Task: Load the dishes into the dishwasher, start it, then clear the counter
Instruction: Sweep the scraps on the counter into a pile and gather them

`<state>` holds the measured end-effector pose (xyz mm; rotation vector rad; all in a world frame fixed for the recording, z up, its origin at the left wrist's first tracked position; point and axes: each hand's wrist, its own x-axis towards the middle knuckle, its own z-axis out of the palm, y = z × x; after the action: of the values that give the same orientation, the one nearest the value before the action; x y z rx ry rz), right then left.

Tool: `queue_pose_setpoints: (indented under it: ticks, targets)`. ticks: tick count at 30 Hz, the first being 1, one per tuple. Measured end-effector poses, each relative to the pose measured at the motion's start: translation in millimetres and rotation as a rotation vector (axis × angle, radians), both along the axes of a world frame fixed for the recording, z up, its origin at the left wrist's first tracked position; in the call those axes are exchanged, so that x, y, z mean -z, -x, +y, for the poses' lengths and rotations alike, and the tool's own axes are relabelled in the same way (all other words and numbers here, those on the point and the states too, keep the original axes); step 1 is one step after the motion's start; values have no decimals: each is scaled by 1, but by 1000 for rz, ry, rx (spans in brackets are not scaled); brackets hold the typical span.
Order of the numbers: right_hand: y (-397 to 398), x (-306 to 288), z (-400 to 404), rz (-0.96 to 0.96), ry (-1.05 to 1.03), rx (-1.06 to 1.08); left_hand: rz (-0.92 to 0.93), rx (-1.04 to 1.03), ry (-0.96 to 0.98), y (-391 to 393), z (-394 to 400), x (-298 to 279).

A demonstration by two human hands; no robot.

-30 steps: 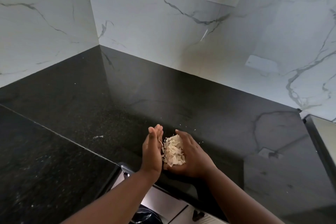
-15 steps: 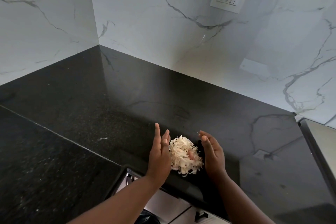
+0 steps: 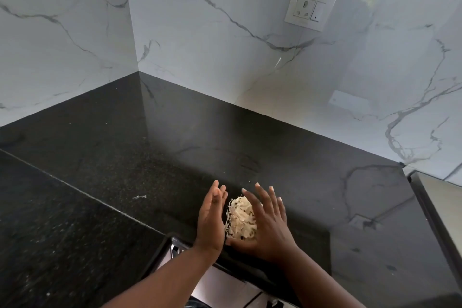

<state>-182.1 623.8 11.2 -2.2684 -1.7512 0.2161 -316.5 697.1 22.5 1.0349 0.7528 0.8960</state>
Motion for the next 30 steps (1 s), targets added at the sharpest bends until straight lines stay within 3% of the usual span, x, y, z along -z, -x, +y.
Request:
queue_pose_setpoints:
  ticks: [5,9,13,20,25,30]
  targets:
    - [1,-7,17,20,89,-93,108,144,-24,-2,-1,1]
    - [3,-8,24,53,112,-187,83,159,41,-7,2,-2]
    - [7,-9,27,57,50,-253,-5,92,111,-5,3,-1]
    - [5,-8,30,61,33,-403,-114,-227,200,-15,-5,0]
    - [4,-9,33,68,40,-489,-167,-245,251,-17,-6,-7]
    - [2,-5,35,68,69,-472,-61,-144,128,-21,-12,-10]
